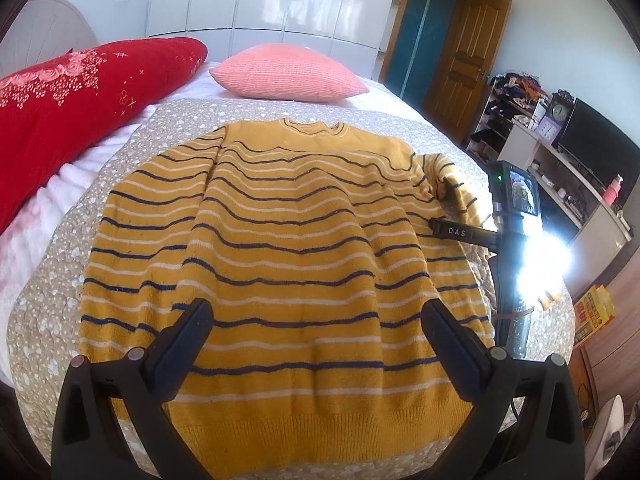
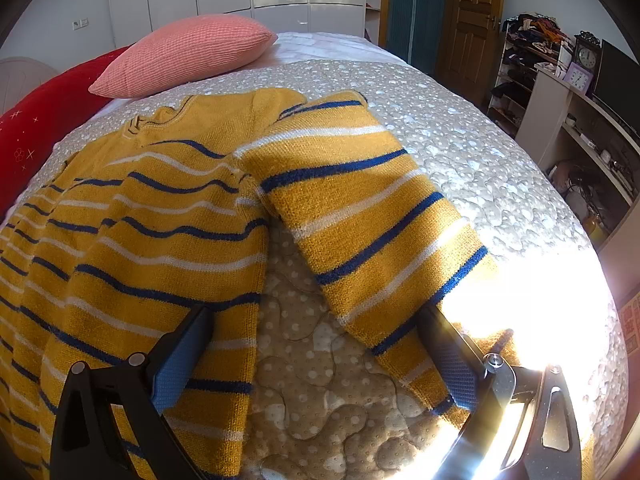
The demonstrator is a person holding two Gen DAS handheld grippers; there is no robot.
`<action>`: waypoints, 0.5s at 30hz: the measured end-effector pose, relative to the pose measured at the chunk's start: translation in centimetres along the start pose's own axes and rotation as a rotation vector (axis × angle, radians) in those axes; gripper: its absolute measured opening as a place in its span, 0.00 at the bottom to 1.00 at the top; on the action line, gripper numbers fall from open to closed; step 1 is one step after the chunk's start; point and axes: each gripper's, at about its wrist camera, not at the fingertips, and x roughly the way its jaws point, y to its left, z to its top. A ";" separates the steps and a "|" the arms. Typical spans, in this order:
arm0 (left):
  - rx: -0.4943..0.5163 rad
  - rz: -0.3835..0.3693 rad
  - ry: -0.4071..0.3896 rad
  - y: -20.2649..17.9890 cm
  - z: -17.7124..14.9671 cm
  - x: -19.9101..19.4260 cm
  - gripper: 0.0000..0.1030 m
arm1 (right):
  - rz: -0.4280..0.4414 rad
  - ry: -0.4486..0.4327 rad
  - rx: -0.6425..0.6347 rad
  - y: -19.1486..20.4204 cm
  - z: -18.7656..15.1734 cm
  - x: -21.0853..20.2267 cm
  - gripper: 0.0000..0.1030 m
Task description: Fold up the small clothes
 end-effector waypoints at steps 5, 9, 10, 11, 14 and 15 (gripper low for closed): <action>-0.023 0.006 -0.008 1.0 0.0 -0.3 1.00 | 0.000 0.000 0.000 0.0 0.0 0.0 1.00; -0.039 0.009 -0.017 1.6 -0.3 -1.0 1.00 | 0.000 0.000 0.001 0.0 0.0 0.0 1.00; -0.041 0.015 -0.013 1.7 -0.4 -1.1 1.00 | 0.000 0.000 0.001 0.0 0.0 0.0 1.00; -0.042 0.021 -0.006 1.8 -0.5 -1.2 1.00 | 0.000 0.000 0.001 0.0 0.0 0.0 1.00; -0.041 0.047 0.005 2.1 -0.7 -1.9 1.00 | 0.000 0.000 0.001 0.0 0.0 0.0 1.00; -0.041 0.056 0.001 2.2 -0.8 -2.2 1.00 | 0.000 0.000 0.001 0.0 0.0 0.0 1.00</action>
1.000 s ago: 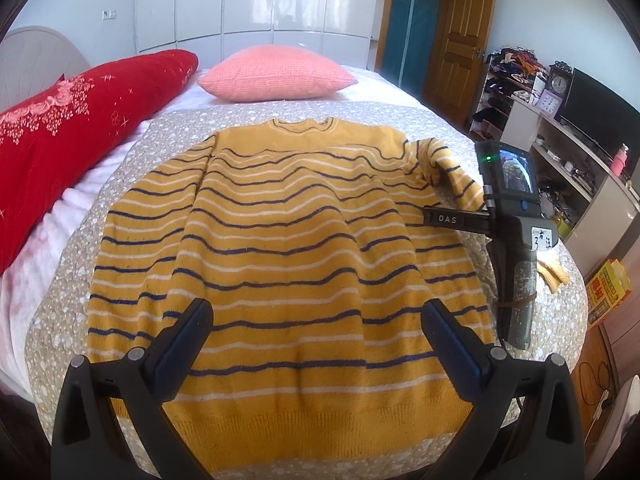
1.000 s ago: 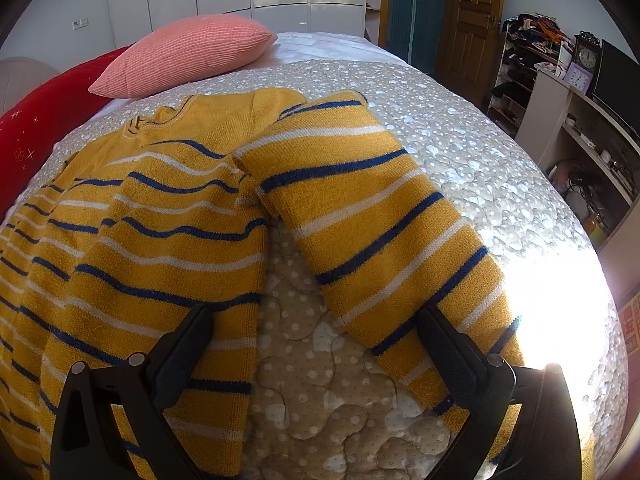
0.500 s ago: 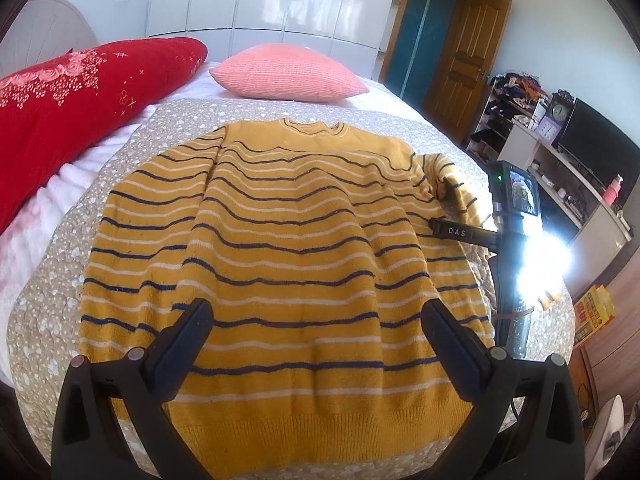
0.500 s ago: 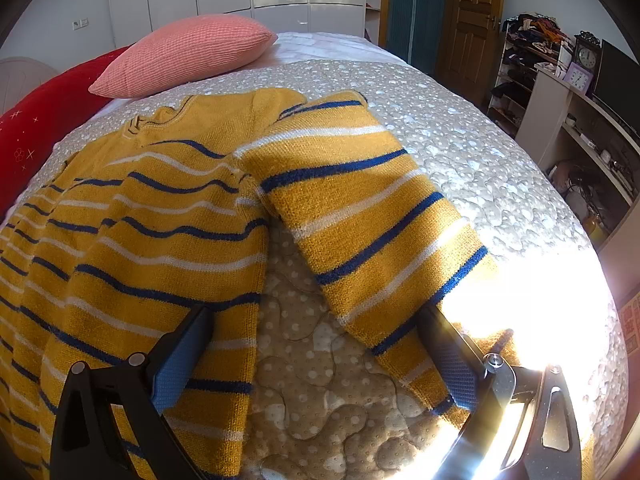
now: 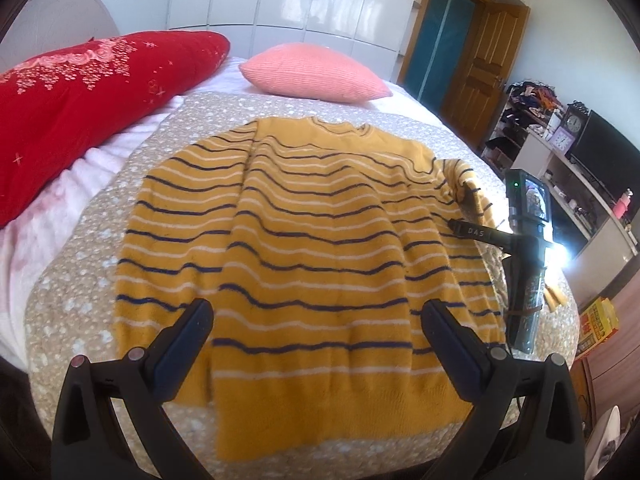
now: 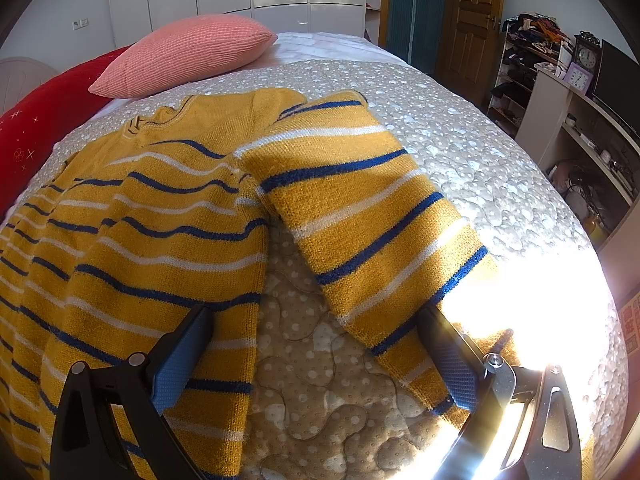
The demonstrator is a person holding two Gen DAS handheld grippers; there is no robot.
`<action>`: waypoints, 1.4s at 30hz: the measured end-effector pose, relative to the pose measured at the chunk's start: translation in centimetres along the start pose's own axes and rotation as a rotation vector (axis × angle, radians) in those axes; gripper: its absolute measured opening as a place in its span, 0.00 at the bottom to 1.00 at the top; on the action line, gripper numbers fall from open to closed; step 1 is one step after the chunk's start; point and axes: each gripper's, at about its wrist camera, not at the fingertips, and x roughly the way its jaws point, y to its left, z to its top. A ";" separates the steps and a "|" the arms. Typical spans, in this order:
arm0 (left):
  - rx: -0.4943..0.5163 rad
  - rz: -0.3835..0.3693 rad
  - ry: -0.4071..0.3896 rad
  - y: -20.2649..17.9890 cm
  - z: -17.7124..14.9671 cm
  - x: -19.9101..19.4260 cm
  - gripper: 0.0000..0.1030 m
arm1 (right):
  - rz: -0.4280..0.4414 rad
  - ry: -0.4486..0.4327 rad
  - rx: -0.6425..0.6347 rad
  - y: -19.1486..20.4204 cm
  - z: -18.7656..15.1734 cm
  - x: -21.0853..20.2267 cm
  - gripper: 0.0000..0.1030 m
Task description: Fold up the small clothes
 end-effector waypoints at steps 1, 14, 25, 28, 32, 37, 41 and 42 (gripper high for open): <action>-0.001 0.010 -0.005 0.2 0.0 -0.3 1.00 | 0.000 0.000 0.000 0.0 0.0 0.0 1.00; 0.005 0.070 -0.021 0.2 0.4 -1.7 1.00 | 0.000 0.000 0.001 0.0 0.0 0.0 1.00; 0.023 0.104 -0.059 0.6 0.6 -2.7 1.00 | 0.000 0.000 0.001 0.0 0.0 0.0 1.00; 0.014 0.124 -0.070 0.9 0.5 -2.9 1.00 | 0.000 0.000 0.001 0.0 0.0 0.0 1.00; 0.023 0.172 -0.103 0.7 0.3 -3.5 1.00 | 0.000 0.000 0.001 0.0 0.0 0.0 1.00; 0.024 0.202 -0.115 0.5 0.5 -4.0 1.00 | -0.001 0.000 0.001 0.0 0.0 0.0 1.00; 0.026 0.245 -0.128 0.5 0.5 -4.7 1.00 | -0.004 -0.001 0.000 0.2 0.0 0.0 1.00; 0.028 0.257 -0.131 0.4 0.4 -4.8 1.00 | 0.001 -0.001 0.003 0.2 0.0 0.0 1.00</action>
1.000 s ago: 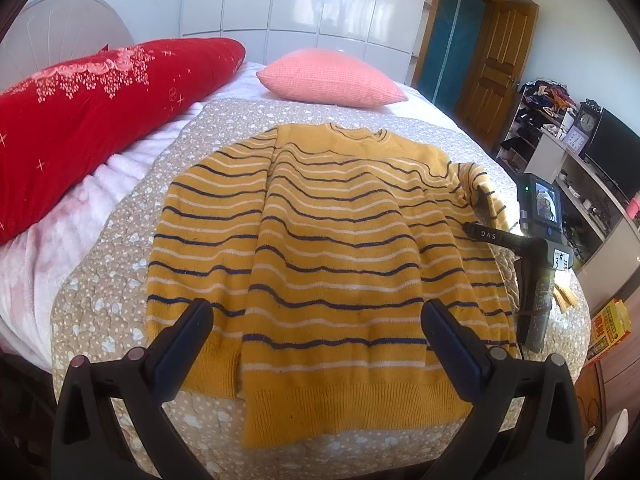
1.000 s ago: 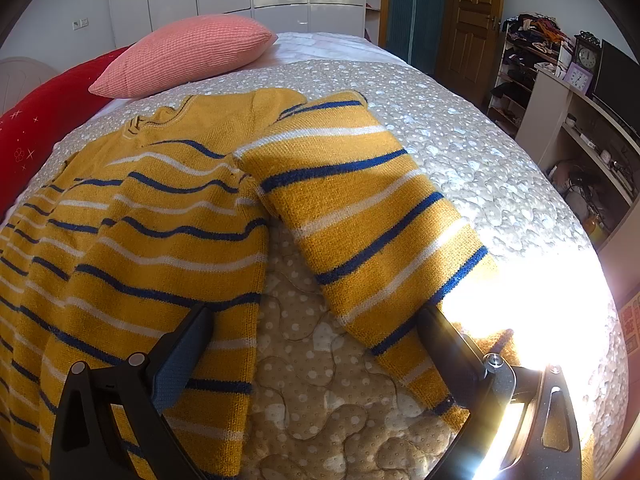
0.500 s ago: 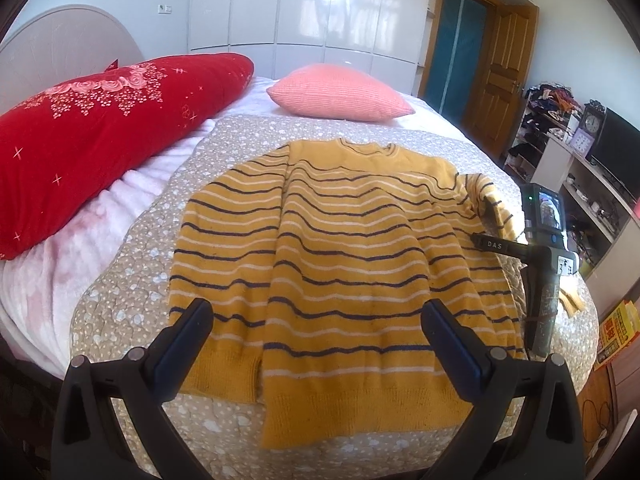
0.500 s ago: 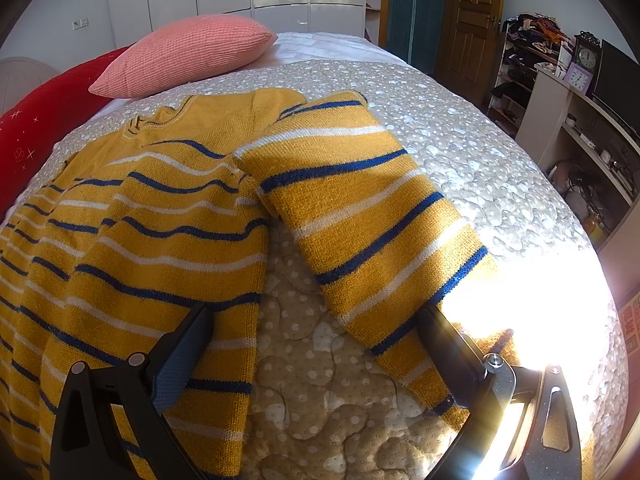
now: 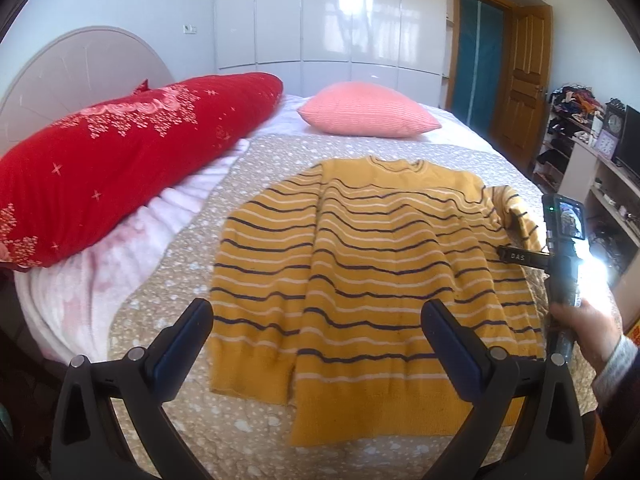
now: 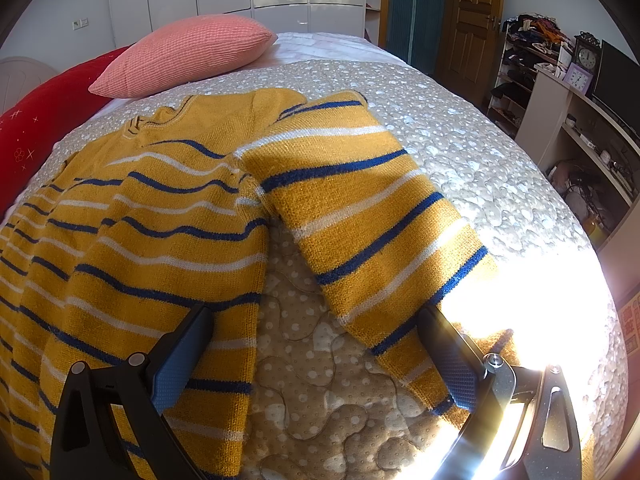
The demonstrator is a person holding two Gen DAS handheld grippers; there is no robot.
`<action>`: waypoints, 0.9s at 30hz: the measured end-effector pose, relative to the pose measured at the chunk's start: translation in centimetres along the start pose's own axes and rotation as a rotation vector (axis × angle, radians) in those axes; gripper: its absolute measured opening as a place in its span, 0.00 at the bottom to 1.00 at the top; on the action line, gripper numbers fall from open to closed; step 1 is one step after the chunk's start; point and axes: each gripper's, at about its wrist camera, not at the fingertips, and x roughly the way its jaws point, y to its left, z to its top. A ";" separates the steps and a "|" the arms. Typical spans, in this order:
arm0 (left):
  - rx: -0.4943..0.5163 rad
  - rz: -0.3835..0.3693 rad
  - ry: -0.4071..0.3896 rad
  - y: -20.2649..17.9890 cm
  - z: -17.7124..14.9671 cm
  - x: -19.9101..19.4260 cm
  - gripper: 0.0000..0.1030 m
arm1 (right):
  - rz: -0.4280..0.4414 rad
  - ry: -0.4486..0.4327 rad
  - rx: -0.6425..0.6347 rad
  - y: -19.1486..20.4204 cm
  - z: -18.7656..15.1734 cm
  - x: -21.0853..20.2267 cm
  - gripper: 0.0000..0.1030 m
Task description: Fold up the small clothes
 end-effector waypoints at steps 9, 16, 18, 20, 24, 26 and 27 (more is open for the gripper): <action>-0.017 0.125 -0.075 0.8 -0.4 -1.7 1.00 | 0.030 0.028 0.001 -0.5 0.2 -0.8 1.00; -0.059 0.138 -0.164 0.9 0.1 -3.4 1.00 | 0.028 -0.229 -0.105 1.0 -4.9 -11.9 0.98; -0.074 0.102 -0.140 0.6 0.3 -3.0 1.00 | 0.057 -0.280 -0.138 1.8 -6.9 -14.7 1.00; -0.086 0.060 -0.084 0.3 0.4 -2.3 1.00 | 0.140 -0.268 -0.137 2.4 -8.7 -16.3 1.00; -0.072 0.034 0.064 -0.8 0.1 -0.6 1.00 | 0.209 -0.234 -0.114 3.3 -11.4 -17.6 1.00; -0.050 0.052 0.102 -1.2 -0.1 -0.2 1.00 | 0.219 -0.236 -0.097 3.3 -12.0 -18.0 1.00; -0.043 0.061 0.097 -1.3 -0.3 -0.3 1.00 | 0.232 -0.235 -0.088 3.6 -12.4 -18.2 1.00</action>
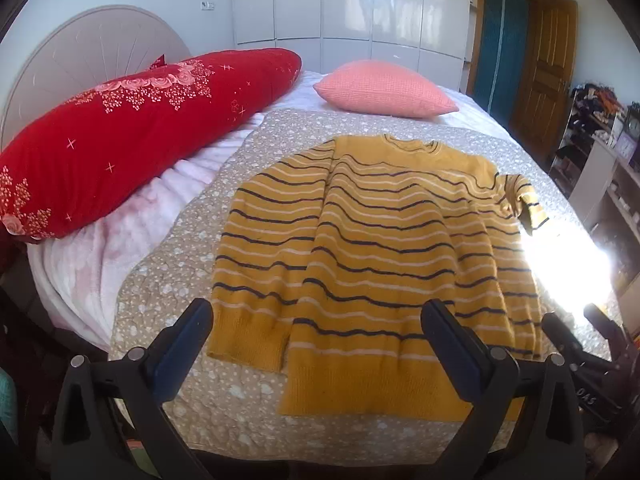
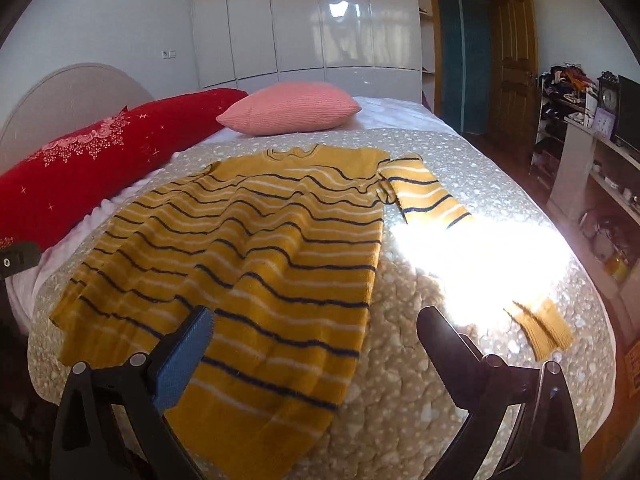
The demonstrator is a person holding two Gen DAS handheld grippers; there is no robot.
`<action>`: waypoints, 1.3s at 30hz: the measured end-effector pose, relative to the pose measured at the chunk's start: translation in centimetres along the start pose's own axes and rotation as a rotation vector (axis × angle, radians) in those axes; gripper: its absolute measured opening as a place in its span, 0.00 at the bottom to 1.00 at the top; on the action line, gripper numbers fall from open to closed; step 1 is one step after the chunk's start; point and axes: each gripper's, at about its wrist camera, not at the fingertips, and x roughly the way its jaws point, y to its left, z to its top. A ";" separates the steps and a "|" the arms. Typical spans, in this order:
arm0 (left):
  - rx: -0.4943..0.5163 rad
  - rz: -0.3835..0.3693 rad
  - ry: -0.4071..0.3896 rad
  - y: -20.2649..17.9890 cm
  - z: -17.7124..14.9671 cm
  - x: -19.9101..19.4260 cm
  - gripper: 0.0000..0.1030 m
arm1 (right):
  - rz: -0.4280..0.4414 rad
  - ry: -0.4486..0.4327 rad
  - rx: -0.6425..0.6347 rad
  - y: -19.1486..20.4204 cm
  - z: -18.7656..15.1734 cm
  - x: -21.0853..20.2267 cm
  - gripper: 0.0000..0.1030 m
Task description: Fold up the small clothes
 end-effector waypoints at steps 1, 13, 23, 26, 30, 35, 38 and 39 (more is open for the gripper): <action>0.003 0.009 -0.012 0.0 -0.1 -0.2 1.00 | 0.009 0.002 0.010 -0.1 0.0 -0.1 1.00; -0.022 0.023 -0.093 1.1 0.3 -1.5 1.00 | 0.002 -0.025 0.060 -1.0 0.7 -0.8 1.00; -0.088 0.097 -0.086 4.9 -0.6 0.5 1.00 | 0.019 -0.037 0.003 0.3 0.7 -1.2 1.00; -0.093 0.118 -0.112 7.2 -1.1 1.5 1.00 | 0.029 -0.021 -0.021 1.2 0.8 -0.6 1.00; -0.129 0.069 -0.009 10.8 -0.8 4.5 1.00 | 0.068 0.041 0.017 1.3 0.6 0.8 0.99; -0.204 -0.093 0.103 14.2 -0.7 9.1 1.00 | 0.066 0.067 0.027 1.5 0.1 1.5 0.99; -0.206 -0.159 0.157 13.8 -0.7 11.4 1.00 | 0.063 0.074 0.014 1.7 0.0 1.6 0.99; -0.202 -0.187 0.177 13.3 -0.7 12.2 0.99 | 0.061 0.075 0.010 1.8 0.0 1.5 0.99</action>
